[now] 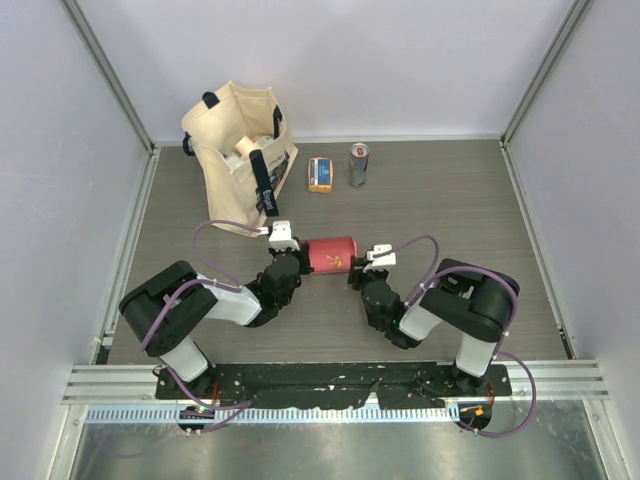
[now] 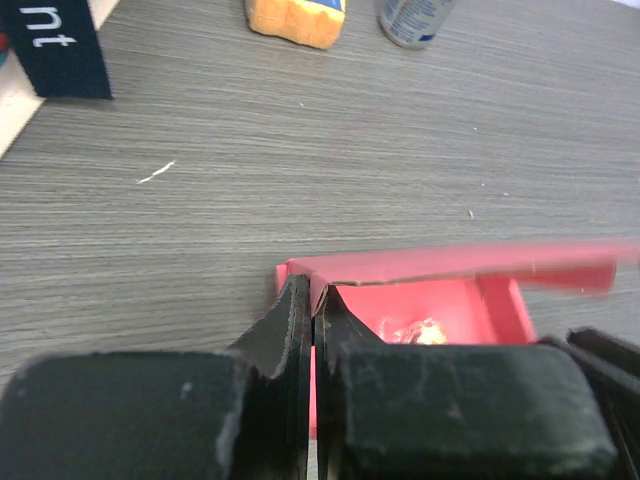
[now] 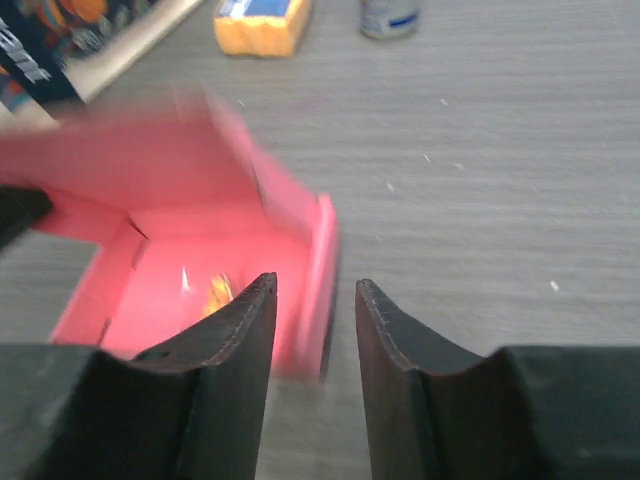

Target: Fold the paper box

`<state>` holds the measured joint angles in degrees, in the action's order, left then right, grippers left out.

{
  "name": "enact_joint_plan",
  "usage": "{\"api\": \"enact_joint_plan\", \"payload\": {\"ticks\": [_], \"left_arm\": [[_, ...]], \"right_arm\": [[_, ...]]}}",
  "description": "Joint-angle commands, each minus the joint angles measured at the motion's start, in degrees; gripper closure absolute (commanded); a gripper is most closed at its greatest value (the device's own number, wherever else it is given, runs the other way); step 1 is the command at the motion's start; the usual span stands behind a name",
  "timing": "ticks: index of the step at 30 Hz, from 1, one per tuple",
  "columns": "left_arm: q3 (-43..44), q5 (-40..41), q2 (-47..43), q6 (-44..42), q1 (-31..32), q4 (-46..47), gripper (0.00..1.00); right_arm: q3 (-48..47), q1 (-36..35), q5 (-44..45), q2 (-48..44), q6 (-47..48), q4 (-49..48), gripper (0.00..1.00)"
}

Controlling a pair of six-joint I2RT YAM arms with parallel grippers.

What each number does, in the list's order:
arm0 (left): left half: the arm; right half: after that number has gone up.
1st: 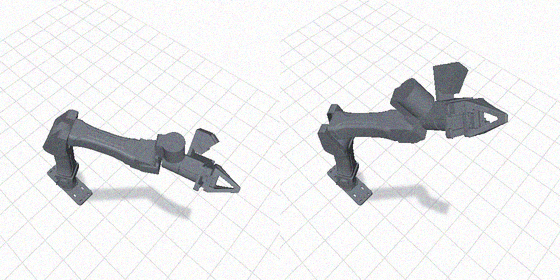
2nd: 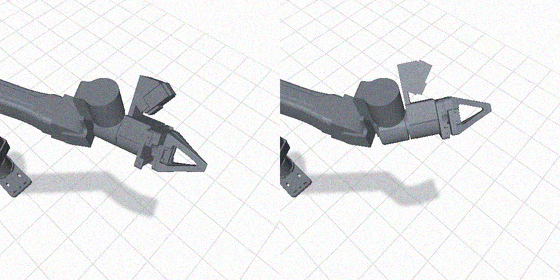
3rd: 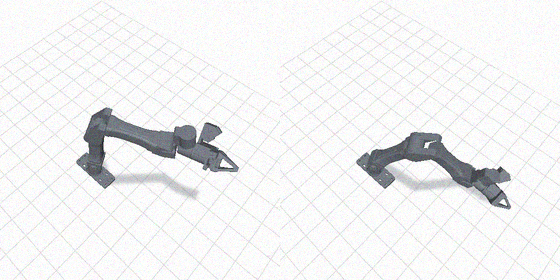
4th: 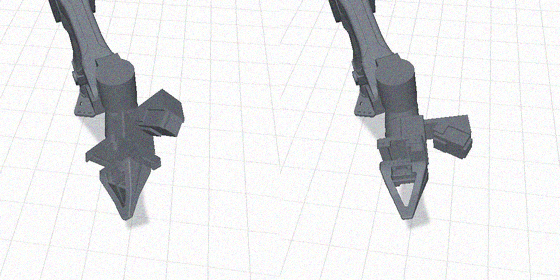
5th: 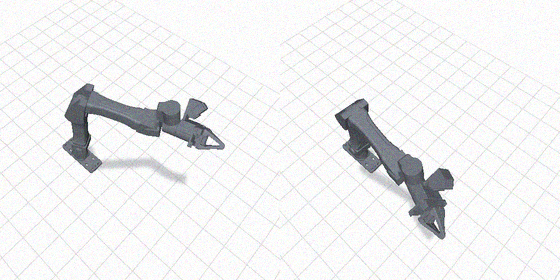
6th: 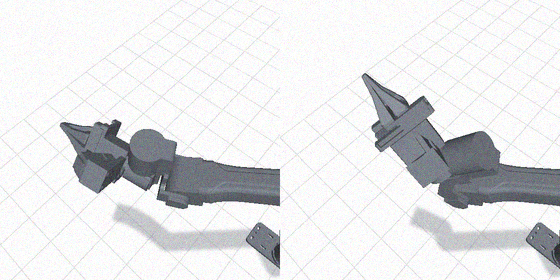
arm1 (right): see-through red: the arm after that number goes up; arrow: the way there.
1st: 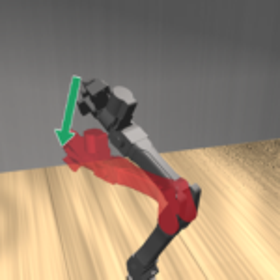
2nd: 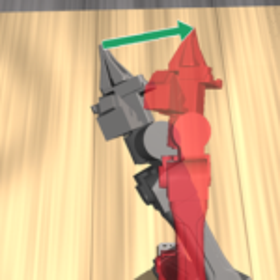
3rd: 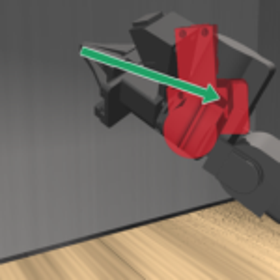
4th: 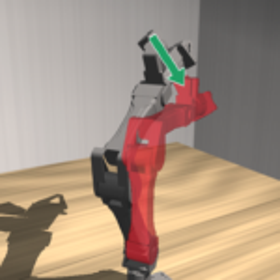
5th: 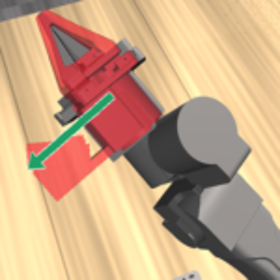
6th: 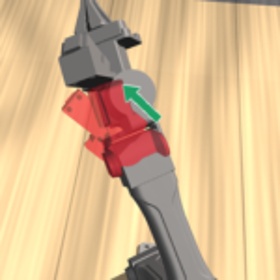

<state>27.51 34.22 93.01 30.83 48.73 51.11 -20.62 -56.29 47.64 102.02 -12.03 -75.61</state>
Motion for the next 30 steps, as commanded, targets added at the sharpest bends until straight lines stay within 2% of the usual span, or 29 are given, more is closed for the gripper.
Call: {"api": "enact_joint_plan", "payload": {"ticks": [1,2,4,5,7,8,10,11,12,13,14,15,16,18,21,25,30], "left_arm": [[-1.6,5.3,1.6,-1.2,0.4,0.8,1.0],[-1.7,5.8,1.6,-1.1,0.4,0.9,1.0],[-1.9,5.8,1.5,-1.4,0.5,1.2,1.0],[-1.9,5.8,1.1,-1.7,0.6,1.2,1.0],[-2.2,6.2,0.9,-2.5,0.9,1.1,1.0],[-2.3,6.3,0.4,-2.8,1.1,1.1,1.0],[-2.3,6.4,0.1,-3.4,1.4,1.0,1.0],[-2.2,6.6,0.1,-3.4,1.5,1.0,1.0],[-2.1,6.6,0.1,-3.4,1.6,1.0,1.0],[-1.6,6.5,0.2,-3.5,1.8,1.0,1.0],[-1.4,6.5,0.4,-4.0,2.0,0.8,1.0],[-1.1,6.3,0.7,-4.3,2.1,0.7,1.0],[-0.8,6.4,0.8,-4.5,2.2,0.4,1.0],[-0.6,6.5,1.0,-4.8,2.4,-0.1,1.0],[0.0,6.9,1.6,-5.7,2.7,-0.2,1.0],[0.4,8.0,2.1,-6.7,3.1,-0.6,1.0],[1.0,8.8,2.3,-7.6,3.5,-1.0,1.0]], "right_arm": [[4.2,-2.6,9.5,-3.2,0.3,-6.5,0.5],[5.7,-3.2,10.0,-4.5,-1.6,-5.3,0.38],[7.1,-5.1,8.5,-10.7,-4.5,2.3,0.32],[8.0,-5.7,7.7,-14.0,-9.0,6.1,0.32],[7.9,-6.5,6.2,-20.9,-15.4,24.3,0.32],[6.2,-6.5,4.2,-28.6,-21.7,39.3,0.32],[2.5,-5.3,2.2,-38.2,-26.4,52.5,0.24],[1.1,-3.9,-4.3,-40.8,-26.7,60.9,0.24],[0.2,-1.5,-10.1,-43.5,-26.2,62.8,0.23],[-2.0,4.6,-15.6,-45.2,-26.2,65.1,0.23],[-2.9,8.6,-27.1,-48.0,-26.3,68.5,0.23],[-3.5,12.0,-33.7,-48.7,-24.5,68.6,0.23],[-5.7,18.6,-40.1,-48.9,-23.1,68.5,0.22],[-9.6,22.8,-53.4,-45.9,-19.6,70.8,0.18],[-16.4,28.4,-61.5,-38.3,-18.5,71.8,0.11],[-27.6,31.1,-66.1,-26.8,-23.3,74.3,0.11],[-32.1,31.0,-66.4,-18.2,-27.7,74.8,0.16]]}}
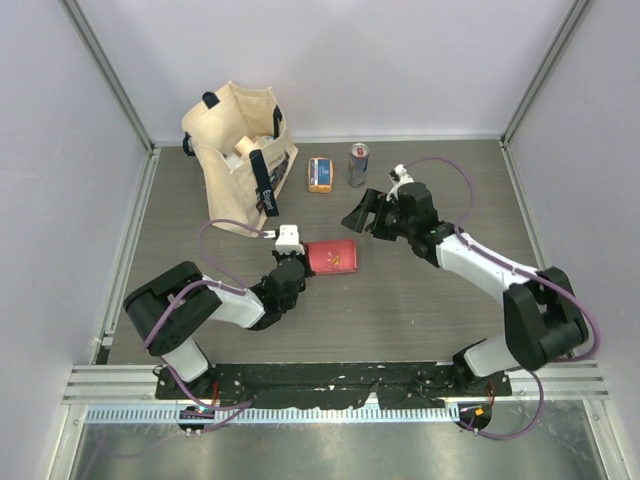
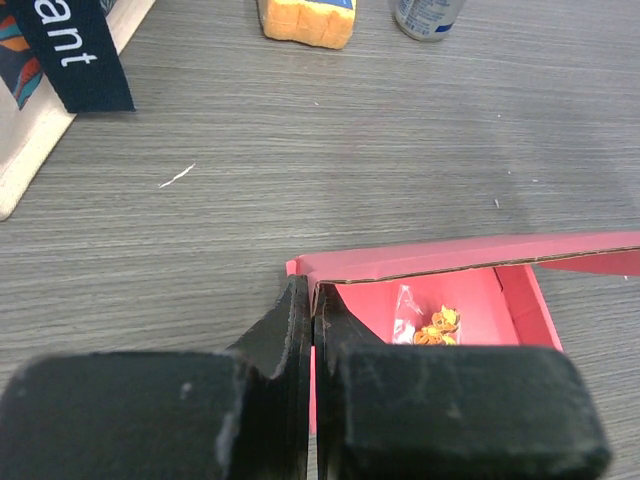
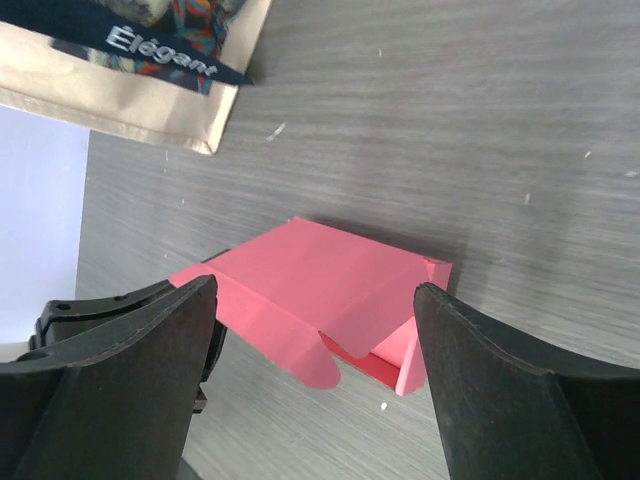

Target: Fold the paper box

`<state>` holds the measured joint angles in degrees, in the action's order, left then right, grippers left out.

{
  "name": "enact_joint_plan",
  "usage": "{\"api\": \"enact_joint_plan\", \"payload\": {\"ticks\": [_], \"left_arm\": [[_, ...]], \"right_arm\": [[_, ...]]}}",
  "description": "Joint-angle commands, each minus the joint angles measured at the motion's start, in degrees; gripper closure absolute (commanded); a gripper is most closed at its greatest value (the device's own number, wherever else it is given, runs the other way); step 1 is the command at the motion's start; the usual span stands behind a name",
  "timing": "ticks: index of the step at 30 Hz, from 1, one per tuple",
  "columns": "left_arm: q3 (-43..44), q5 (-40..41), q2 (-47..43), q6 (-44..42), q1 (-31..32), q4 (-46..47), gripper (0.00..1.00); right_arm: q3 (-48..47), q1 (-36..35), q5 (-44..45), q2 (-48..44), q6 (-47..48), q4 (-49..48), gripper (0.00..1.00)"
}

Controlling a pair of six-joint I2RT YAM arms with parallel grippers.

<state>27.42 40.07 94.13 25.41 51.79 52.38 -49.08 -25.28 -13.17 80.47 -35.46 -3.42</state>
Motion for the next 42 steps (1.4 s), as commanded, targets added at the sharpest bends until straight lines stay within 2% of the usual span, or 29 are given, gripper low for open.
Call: {"api": "enact_joint_plan", "payload": {"ticks": [1,4,11,16,18,26,29,34,36,42], "left_arm": [[1.1,3.2,1.4,-2.4,0.6,-2.4,1.0],[1.4,3.6,1.6,-2.6,1.1,-2.6,1.0],[2.0,4.3,2.6,-2.9,1.8,-2.7,1.0],[2.4,4.4,3.4,-2.7,2.3,-2.7,1.0],[2.1,4.4,3.6,-2.5,2.6,-2.6,1.0],[1.5,4.2,4.0,-1.6,3.4,-2.0,1.0],[1.2,4.2,3.1,-1.9,3.5,-2.0,1.0],[1.2,4.0,3.3,-1.7,3.6,-2.0,1.0],[1.3,4.0,3.6,-1.4,3.8,-2.0,1.0],[1.1,4.0,3.7,-1.6,3.9,-1.8,1.0]], "right_arm": [[-3.7,0.0,-5.9,4.8,-4.7,2.7,0.17],[-1.6,-0.4,-7.6,5.8,-7.0,0.6,0.18],[4.8,-1.3,-10.8,6.6,-16.6,-13.0,0.25],[7.3,-1.4,-11.0,8.7,-21.4,-18.5,0.34],[9.1,-1.4,-11.0,9.4,-22.6,-20.5,0.42],[12.8,-1.4,-10.8,10.2,-30.3,-28.3,0.51],[11.4,-1.4,-10.6,9.0,-31.9,-26.0,0.51],[11.3,-1.7,-10.2,9.2,-35.3,-27.4,0.5],[12.6,-1.9,-9.2,10.0,-38.4,-30.8,0.51],[13.5,-2.7,-7.4,11.5,-35.3,-30.2,0.52]]}}
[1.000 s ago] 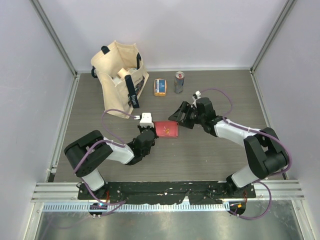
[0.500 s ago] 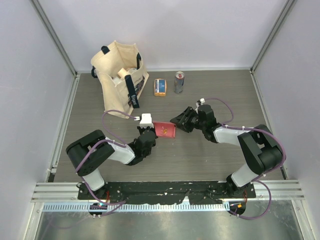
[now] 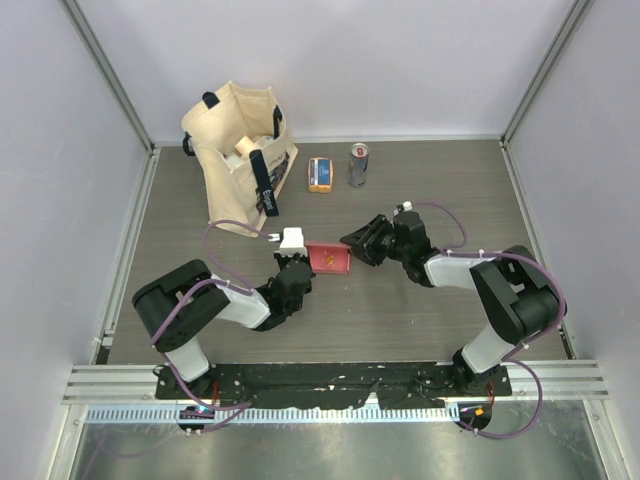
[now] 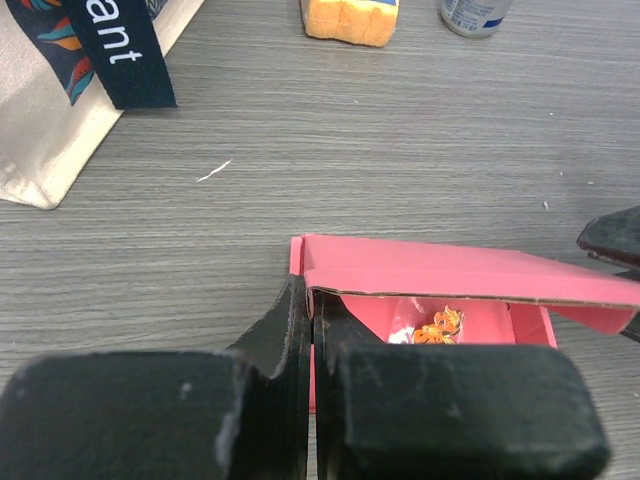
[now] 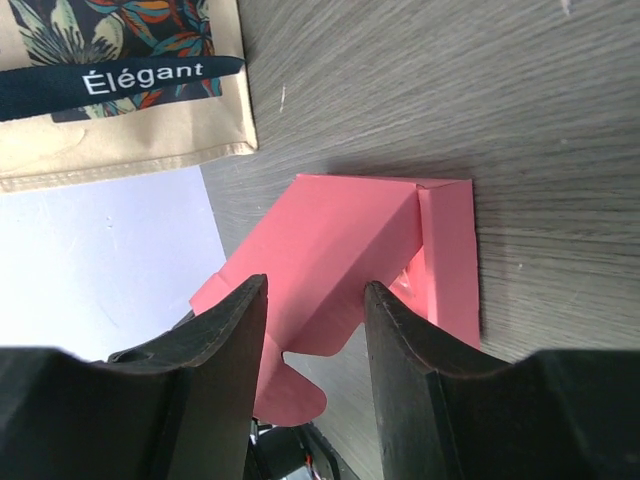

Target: Fold the paper box

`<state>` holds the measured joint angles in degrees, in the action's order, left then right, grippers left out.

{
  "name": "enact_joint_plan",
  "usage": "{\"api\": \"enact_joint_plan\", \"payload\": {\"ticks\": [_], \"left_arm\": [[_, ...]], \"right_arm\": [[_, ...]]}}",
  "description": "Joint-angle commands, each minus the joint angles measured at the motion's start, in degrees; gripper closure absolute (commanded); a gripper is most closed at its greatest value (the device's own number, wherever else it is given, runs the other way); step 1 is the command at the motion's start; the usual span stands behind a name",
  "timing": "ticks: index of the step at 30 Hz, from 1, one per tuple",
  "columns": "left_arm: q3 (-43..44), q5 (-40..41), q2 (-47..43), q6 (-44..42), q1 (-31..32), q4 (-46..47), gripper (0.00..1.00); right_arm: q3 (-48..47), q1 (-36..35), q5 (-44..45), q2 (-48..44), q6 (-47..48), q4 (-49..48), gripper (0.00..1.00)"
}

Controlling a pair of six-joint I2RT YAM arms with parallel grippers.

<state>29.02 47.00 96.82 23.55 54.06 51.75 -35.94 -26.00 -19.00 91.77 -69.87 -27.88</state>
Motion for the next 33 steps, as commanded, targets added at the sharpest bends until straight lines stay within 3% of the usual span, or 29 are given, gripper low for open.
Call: {"api": "enact_joint_plan", "payload": {"ticks": [1,7,14,17,20,26,33], "left_arm": [[-0.6,-2.6,0.8,0.3,1.7,-1.2,1.0],[-2.2,-4.0,-0.3,1.2,1.7,-1.1,0.99],[-4.5,-7.8,-4.2,4.4,1.7,-2.5,0.73],[-4.8,-11.0,-7.5,7.2,1.8,-8.0,0.51],[-6.3,-16.1,-14.0,10.3,1.8,-14.5,0.38],[-7.5,-27.7,-30.1,11.6,1.6,-33.6,0.27],[-1.3,-35.8,-42.0,14.6,-1.5,-56.5,0.24]], "right_arm": [[0.5,-2.0,-1.3,0.0,1.5,-5.2,0.54],[0.1,-2.2,-0.8,-1.1,15.3,0.2,0.6],[0.2,-2.6,1.9,-2.1,24.4,3.7,0.6],[-0.7,-2.7,1.7,-1.3,26.4,4.1,0.6],[-1.4,-3.1,3.1,-1.8,28.7,5.7,0.6],[-3.3,-3.4,4.8,-2.4,32.9,9.0,0.6],[-6.2,-4.2,7.1,-3.3,37.3,13.2,0.57]]}}
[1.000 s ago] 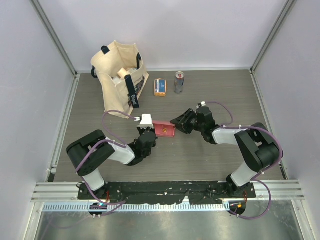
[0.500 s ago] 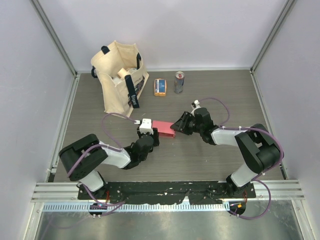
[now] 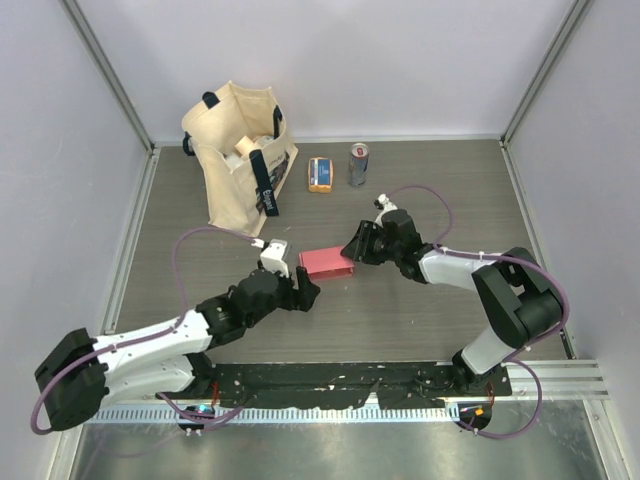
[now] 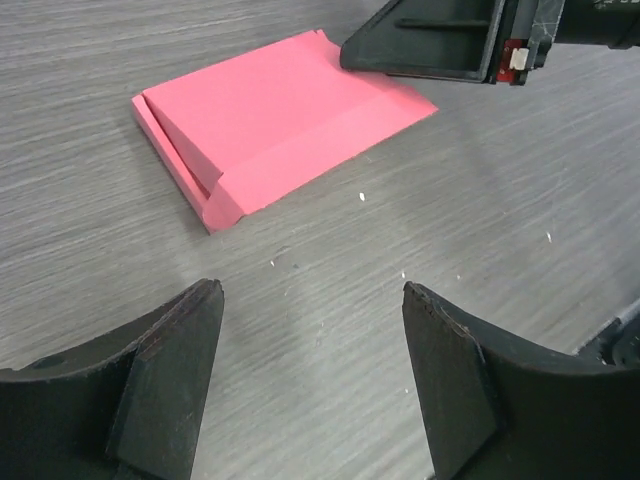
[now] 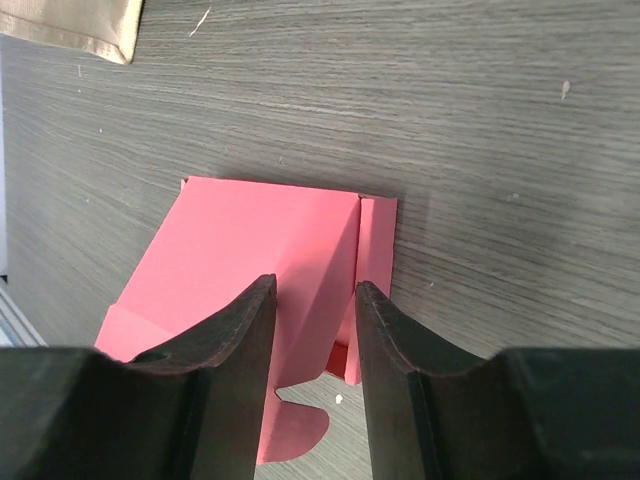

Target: Fold the paper box

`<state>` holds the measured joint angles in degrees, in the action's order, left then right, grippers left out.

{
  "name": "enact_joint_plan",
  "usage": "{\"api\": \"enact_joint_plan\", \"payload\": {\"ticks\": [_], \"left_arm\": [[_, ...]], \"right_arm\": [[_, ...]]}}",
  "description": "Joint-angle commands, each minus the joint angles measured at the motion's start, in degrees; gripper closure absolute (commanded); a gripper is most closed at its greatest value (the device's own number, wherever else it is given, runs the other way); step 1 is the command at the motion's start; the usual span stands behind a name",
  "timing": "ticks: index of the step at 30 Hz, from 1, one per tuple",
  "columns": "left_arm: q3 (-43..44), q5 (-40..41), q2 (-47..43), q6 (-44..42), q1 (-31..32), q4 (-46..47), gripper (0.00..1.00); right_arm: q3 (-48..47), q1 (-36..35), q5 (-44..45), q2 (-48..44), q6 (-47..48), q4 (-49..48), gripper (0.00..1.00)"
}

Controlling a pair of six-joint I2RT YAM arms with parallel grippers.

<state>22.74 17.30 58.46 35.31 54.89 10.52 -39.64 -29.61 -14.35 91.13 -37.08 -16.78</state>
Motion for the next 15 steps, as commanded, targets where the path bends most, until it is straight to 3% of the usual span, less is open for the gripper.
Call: {"api": "enact_joint_plan", "payload": {"ticks": [1,5,8,15], "left_arm": [[6.9,-7.3,-3.4,3.8,-3.6,-16.2,0.26],[9.6,-15.2,1.2,7.7,-16.0,-15.2,0.35],[8.8,-22.5,6.2,10.9,-23.4,-7.7,0.35],[12.1,-33.9,23.3,11.9,-25.7,4.7,0.42]], "right_arm": [[-2.5,-0.8,2.4,-2.8,4.8,2.1,0.56],[-2.5,-1.2,2.3,-3.0,5.4,2.2,0.54],[-2.6,-1.3,2.0,-2.9,6.2,2.6,0.54],[-1.6,-2.3,4.4,-4.1,9.2,4.0,0.53]]}}
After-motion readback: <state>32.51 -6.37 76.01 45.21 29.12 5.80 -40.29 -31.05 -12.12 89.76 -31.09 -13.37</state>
